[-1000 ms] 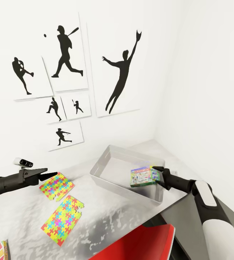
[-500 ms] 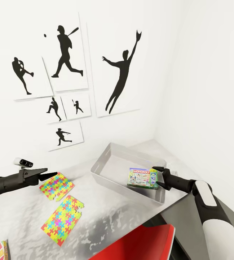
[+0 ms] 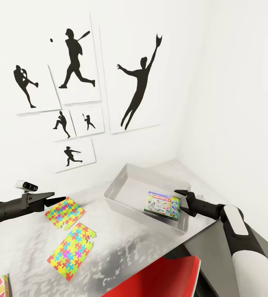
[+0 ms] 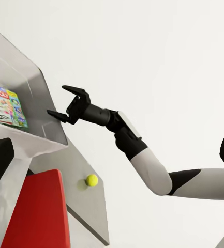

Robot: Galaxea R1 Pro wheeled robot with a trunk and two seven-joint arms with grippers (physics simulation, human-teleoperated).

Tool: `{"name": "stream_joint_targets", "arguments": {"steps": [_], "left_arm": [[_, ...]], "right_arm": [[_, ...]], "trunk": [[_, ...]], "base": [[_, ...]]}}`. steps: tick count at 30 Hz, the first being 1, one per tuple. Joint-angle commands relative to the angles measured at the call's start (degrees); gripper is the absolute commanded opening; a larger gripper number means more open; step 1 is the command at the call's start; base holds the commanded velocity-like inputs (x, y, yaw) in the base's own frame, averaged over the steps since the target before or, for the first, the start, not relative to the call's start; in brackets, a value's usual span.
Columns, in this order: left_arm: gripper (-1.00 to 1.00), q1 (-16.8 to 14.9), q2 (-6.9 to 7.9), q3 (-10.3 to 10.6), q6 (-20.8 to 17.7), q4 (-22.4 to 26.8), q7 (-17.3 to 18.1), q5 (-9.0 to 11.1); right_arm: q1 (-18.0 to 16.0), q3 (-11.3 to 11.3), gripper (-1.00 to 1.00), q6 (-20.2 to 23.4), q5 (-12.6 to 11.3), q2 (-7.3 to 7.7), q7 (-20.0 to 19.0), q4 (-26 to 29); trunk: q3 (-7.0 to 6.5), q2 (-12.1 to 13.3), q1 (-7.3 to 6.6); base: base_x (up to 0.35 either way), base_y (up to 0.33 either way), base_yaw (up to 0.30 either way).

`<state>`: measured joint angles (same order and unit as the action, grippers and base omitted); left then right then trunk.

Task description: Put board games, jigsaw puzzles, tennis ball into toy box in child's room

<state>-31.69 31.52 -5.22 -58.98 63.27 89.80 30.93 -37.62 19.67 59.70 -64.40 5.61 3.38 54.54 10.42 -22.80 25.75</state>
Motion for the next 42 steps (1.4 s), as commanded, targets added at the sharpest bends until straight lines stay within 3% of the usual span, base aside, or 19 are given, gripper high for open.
{"name": "stream_joint_targets", "arguments": {"steps": [1,21,30,42], "left_arm": [[1.00,0.0,0.00,0.0,-0.6,0.0,0.2,0.0],[1.00,0.0,0.00,-0.1,-0.6,0.0,0.2,0.0],[1.00,0.0,0.03,-0.1,-0.6,0.0,0.2,0.1],[1.00,0.0,0.03,0.0,-0.6,0.0,0.2,0.1]], "right_arm": [[0.0,0.1,1.00,0.3,0.5,-0.03,0.4,0.4],[0.3,-0.2,1.00,0.3,0.4,-0.27,0.3,2.7],[0.6,-0.6,1.00,0.3,0.3,-0.57,0.2,9.6],[0.6,-1.8,1.00,0.3,0.2,-0.70,0.1,11.3]], "trunk": [[0.12,-0.1,0.04],[-0.92,-0.1,0.04],[-1.66,-0.1,0.04],[-2.65,-0.1,0.04]], "base": [[0.000,0.000,0.000],[-0.013,0.000,-0.091],[-0.135,0.000,-0.154],[-0.207,0.070,-0.156]]}}
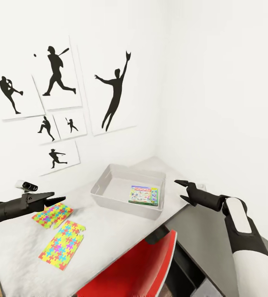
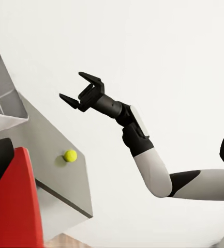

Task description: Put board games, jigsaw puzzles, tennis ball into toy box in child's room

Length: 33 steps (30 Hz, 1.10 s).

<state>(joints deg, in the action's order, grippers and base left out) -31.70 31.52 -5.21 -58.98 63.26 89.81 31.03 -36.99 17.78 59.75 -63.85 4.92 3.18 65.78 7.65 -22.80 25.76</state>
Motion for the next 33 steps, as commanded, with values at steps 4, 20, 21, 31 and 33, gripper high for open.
{"name": "stream_joint_targets", "arguments": {"steps": [4,20,21,31,33], "left_arm": [[1.00,0.0,0.03,0.0,-0.6,0.0,0.2,0.0],[1.00,0.0,0.50,-0.4,-0.5,0.0,0.2,-0.1],[1.00,0.0,0.53,-0.4,-0.5,0.0,0.2,-0.1],[1.00,0.0,0.89,-1.0,-0.2,0.0,0.2,-0.3],[1.00,0.0,0.90,-1.1,-0.2,0.0,0.2,-0.3]], "right_arm": [[-0.2,-0.5,1.00,0.2,-0.3,0.03,0.3,0.0],[2.8,-0.3,1.00,0.2,-0.2,0.87,-6.1,0.1],[3.2,-0.3,1.00,0.2,-0.2,0.92,-6.7,0.2],[9.8,-0.1,1.00,0.2,-0.1,1.52,-14.1,3.0],[10.8,-0.1,1.00,0.2,0.1,1.55,-15.8,3.3]], "trunk": [[-0.20,-0.1,0.02],[-1.21,-0.1,0.02],[-1.22,-0.1,0.02],[-1.24,-0.1,0.02],[-1.24,-0.1,0.02]], "base": [[-0.070,0.015,-0.156],[-0.136,0.081,-0.125],[-0.243,0.192,-0.020],[-0.114,0.084,-0.124],[-0.013,0.009,-0.262]]}}
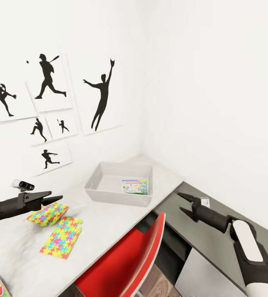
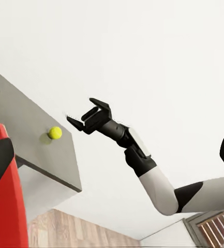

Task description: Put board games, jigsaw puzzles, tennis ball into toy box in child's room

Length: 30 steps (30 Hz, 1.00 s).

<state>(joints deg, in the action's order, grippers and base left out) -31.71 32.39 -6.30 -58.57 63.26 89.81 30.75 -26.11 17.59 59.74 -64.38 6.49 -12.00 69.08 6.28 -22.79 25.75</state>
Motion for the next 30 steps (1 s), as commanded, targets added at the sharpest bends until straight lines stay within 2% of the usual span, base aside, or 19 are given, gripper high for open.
{"name": "stream_joint_targets", "arguments": {"steps": [1,8,23,30], "left_arm": [[1.00,0.0,0.04,0.0,-0.6,0.0,0.2,0.0],[1.00,0.0,0.04,-0.1,-0.5,0.0,0.2,0.0],[1.00,0.1,0.04,0.0,-0.4,0.1,0.2,-0.2],[1.00,0.4,0.15,-0.6,-0.3,0.1,0.2,-0.3]], "right_arm": [[0.3,0.1,1.00,0.3,0.6,-0.02,-1.1,0.1],[2.7,0.1,1.00,0.3,0.8,0.01,-3.1,1.3],[9.8,-0.1,1.00,0.3,0.6,-0.16,-3.5,10.5],[11.1,-0.1,1.00,0.3,0.5,-0.15,-3.6,11.9]], "trunk": [[0.13,-0.1,0.04],[0.13,-0.1,0.04],[0.12,-0.1,0.04],[0.12,-0.1,0.04]], "base": [[-0.013,0.006,-0.271],[-0.119,0.034,-0.281],[-0.118,0.031,-0.286],[-0.083,0.011,-0.286]]}}
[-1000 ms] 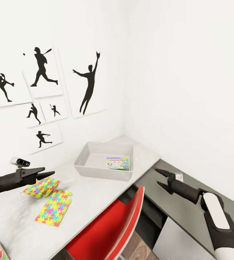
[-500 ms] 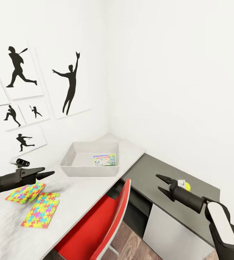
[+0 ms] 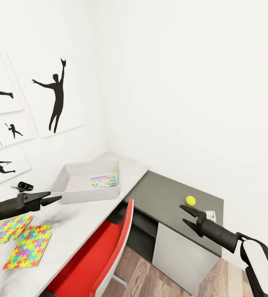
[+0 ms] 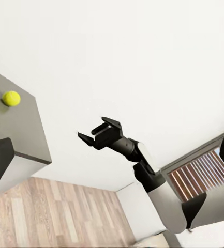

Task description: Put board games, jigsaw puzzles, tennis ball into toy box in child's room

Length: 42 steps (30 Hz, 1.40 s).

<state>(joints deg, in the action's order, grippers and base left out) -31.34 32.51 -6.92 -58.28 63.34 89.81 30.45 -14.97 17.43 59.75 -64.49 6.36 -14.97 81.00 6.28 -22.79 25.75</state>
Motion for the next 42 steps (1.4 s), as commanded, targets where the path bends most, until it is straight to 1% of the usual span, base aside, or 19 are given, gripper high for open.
{"name": "stream_joint_targets", "arguments": {"steps": [1,6,10,12,15,26,32,39,42], "left_arm": [[1.00,0.0,0.05,0.0,-0.6,0.0,0.2,0.0],[1.00,1.0,0.09,-0.1,-0.5,0.0,0.2,-0.1],[1.00,2.3,0.77,-0.2,-0.5,0.0,0.2,-0.1],[1.00,3.3,1.20,-0.2,0.2,0.0,0.2,0.0],[1.00,3.9,1.40,-0.2,1.0,-0.1,0.2,0.2],[1.00,4.3,1.50,-0.2,1.4,-0.6,0.2,0.2],[1.00,4.4,1.51,-0.2,1.4,-0.6,0.2,0.0],[1.00,4.4,1.51,-0.2,1.4,-0.6,0.2,0.0],[1.00,4.4,1.51,-0.2,1.5,-0.6,0.2,0.0]], "right_arm": [[0.0,0.1,1.00,0.2,0.6,-0.02,-0.6,0.0],[0.1,0.0,1.00,0.2,0.8,-0.10,-0.5,0.2],[0.1,0.0,1.00,0.2,1.0,-0.11,-0.5,0.2],[0.1,-0.1,1.00,0.2,1.1,-0.12,-0.5,0.2],[0.2,-0.1,1.00,0.2,1.2,-0.17,-0.3,0.2],[0.2,0.0,1.00,0.2,1.2,-0.08,-0.3,0.1],[0.2,-0.1,1.00,0.2,1.2,-0.44,-0.1,0.2],[0.2,-0.1,1.00,0.2,1.2,-0.55,0.0,0.2],[0.2,-0.1,1.00,0.2,1.2,-0.56,0.0,0.2]], "trunk": [[0.13,-0.1,0.03],[0.13,-0.1,0.03],[0.13,-0.1,0.03],[0.13,-0.1,0.03],[0.13,-0.1,0.03],[0.13,-0.1,0.03],[0.13,-0.1,0.03],[0.13,-0.1,0.03],[0.13,-0.1,0.03]], "base": [[-0.018,0.002,-0.286],[-0.006,0.001,-0.286],[-0.079,0.002,-0.286],[-0.187,0.054,-0.286],[-0.116,0.040,-0.286],[-0.043,0.006,-0.270],[-0.252,0.000,-0.059],[-0.301,0.000,-0.003],[-0.159,0.000,-0.001]]}}
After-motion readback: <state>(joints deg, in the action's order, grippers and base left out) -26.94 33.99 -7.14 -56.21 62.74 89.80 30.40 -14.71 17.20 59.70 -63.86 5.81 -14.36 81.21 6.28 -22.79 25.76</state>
